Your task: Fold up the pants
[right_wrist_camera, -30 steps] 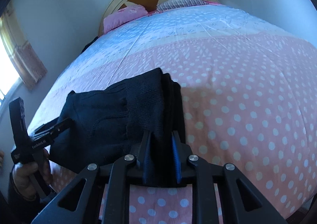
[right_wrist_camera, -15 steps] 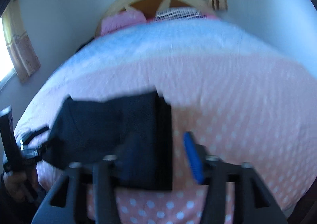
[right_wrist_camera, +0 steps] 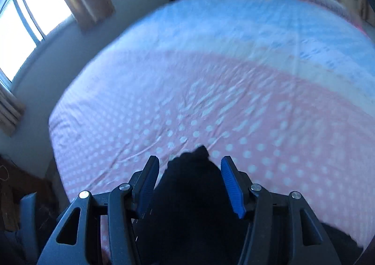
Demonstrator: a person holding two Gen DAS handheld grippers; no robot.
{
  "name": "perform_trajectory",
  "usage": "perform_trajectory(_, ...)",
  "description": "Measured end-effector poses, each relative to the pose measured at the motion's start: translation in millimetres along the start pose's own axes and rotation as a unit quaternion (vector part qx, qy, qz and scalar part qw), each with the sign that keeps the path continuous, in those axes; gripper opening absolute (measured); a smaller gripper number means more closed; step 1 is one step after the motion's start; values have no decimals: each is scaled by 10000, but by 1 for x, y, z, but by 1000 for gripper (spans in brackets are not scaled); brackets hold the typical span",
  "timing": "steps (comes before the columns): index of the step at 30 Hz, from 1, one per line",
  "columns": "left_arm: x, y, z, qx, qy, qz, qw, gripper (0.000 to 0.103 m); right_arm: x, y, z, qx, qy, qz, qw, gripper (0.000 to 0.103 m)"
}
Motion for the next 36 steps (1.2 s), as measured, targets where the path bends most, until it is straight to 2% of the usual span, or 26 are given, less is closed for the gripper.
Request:
perform_trajectory(1, 1, -1, 0, 21, -5, 19, 10000, 102, 5, 1, 12, -88, 315, 0, 9995, 55)
perform_trajectory(2, 1, -1, 0, 31, -17, 21, 10000, 102, 7, 1, 20, -43, 450, -145, 9989, 35)
perform_trajectory(3, 2, -2, -1, 42, -26, 31, 10000, 102, 11, 3, 23, 24, 510, -301, 9982, 25)
perform_trajectory(6, 2, -4, 0, 30, -36, 80, 10000, 103, 13, 9, 12, 188, 342, -464, 9982, 18)
perform_trajectory(9, 3, -6, 0, -49, -42, 178, 9998, 103, -5, 12, 1, 233, -115, -435, 9987, 16)
perform_trajectory(14, 4, -7, 1, -94, -35, 173, 9998, 103, -1, -5, 29, 450, -17, -319, 9985, 16)
perform_trajectory(17, 3, -7, 1, -92, -19, 150, 9998, 103, -4, -11, 34, 562, -199, -414, 9974, 18)
perform_trajectory(19, 0, -4, -2, -62, 8, 79, 9999, 103, -3, -14, 34, 455, -191, -366, 9981, 25)
perform_trajectory(21, -2, 9, -5, -171, -12, 38, 9998, 103, -8, -17, 16, 427, -506, -282, 9974, 51)
perform_trajectory(25, -6, 33, -15, -392, -130, -406, 9983, 103, 1, -17, -44, -60, -1223, -18, 9925, 52)
perform_trajectory(28, 1, 36, -9, -557, 24, -304, 9980, 103, 25, -11, -68, -419, -1251, 96, 9912, 52)
perform_trajectory(31, 4, 32, -8, -726, 12, -114, 9973, 103, 60, -12, -66, -294, -997, -37, 9946, 52)
perform_trajectory(33, 4, 33, -9, -695, 18, -160, 9975, 103, 84, -38, -49, 391, -761, -60, 9963, 52)
perform_trajectory(34, 0, 34, -10, -636, 14, -275, 9976, 103, 89, -46, -46, 453, -803, -17, 9957, 52)
perform_trajectory(36, -10, 37, -16, -694, -122, -386, 9968, 103, 87, -48, -55, 186, -1135, 210, 9931, 52)
Point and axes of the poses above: each gripper's, at about its wrist camera, not at the fingertips, and z roughly the way its jaws point, y to its left, x to its underside, the point moved 10 cm from there along z, roughly the way its jaws point, and after that the axes turned 5 degrees about -y, right-handed, at the moved point
